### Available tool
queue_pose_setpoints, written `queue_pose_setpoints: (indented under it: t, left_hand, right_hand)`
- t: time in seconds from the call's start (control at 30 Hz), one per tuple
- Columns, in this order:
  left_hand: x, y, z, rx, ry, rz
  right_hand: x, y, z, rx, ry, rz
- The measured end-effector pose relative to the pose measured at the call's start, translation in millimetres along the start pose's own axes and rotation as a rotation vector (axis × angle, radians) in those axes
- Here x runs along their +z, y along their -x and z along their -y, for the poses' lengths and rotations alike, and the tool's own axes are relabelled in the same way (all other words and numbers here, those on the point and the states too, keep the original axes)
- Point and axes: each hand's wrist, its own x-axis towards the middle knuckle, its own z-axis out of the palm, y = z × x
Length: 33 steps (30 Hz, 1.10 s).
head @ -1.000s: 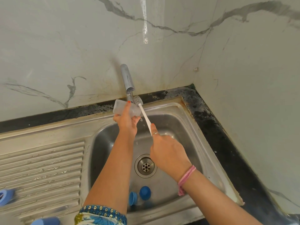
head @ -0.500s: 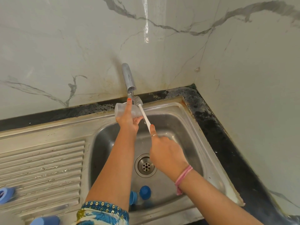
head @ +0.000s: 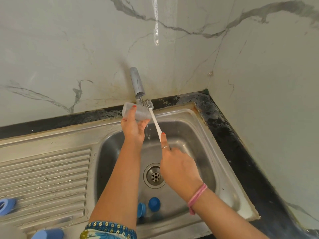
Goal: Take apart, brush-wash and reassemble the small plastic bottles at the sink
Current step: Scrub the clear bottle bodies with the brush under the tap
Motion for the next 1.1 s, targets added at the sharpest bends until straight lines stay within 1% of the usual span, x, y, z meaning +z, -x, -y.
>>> queue_pose_setpoints:
  t: [0.1,0.17,0.27,0.33,0.4,0.47,0.57,0.67,0.8,0.87,0.97,1.03,1.1]
  left_hand:
    - [5,0,2,0.011,0.063,-0.150]
    - [3,-4,-1,0.002,0.110,-0.210]
    - [-1,-3,-1,-0.046,0.020,-0.172]
    - [-2,0,4,-0.078,-0.049,-0.134]
    - [1,5,6,-0.075,-0.073,-0.135]
    - [5,5,5,-0.043,-0.050,-0.185]
    - [6,-3,-4,-0.016,0.022,-0.297]
    - [2,-13,-17,-0.025,0.106,-0.348]
    - [1,-15,-17,-0.084,0.024,-0.295]
    - [1,-18,-16,-0.106,0.027,-0.274]
    - [0,-22,-19,-0.114,0.043,-0.254]
    - [-4,-23,-19,-0.109,-0.005,-0.240]
    - [-8,-20,-15,-0.124,-0.084,-0.192]
  right_hand:
    - [0,20,5,-0.026,0.017,0.010]
    - [6,32,9,-0.047,0.021,0.011]
    - [10,22,3,0.001,0.046,-0.090]
    - [3,5,-2,0.011,-0.004,-0.054]
    - [-5,-6,-4,0.006,-0.047,0.025]
    - [-8,-8,-4,-0.009,-0.051,0.025]
    - [-1,15,0,-0.043,0.011,0.011]
    - [9,39,3,-0.068,0.001,0.059]
    - [9,20,-1,-0.024,0.018,0.035]
    - [6,6,1,-0.006,0.016,0.034]
    - [6,-4,6,-0.032,0.017,0.032]
    - [9,-8,7,-0.037,0.013,0.013]
    - [8,-14,5,-0.019,0.003,0.010]
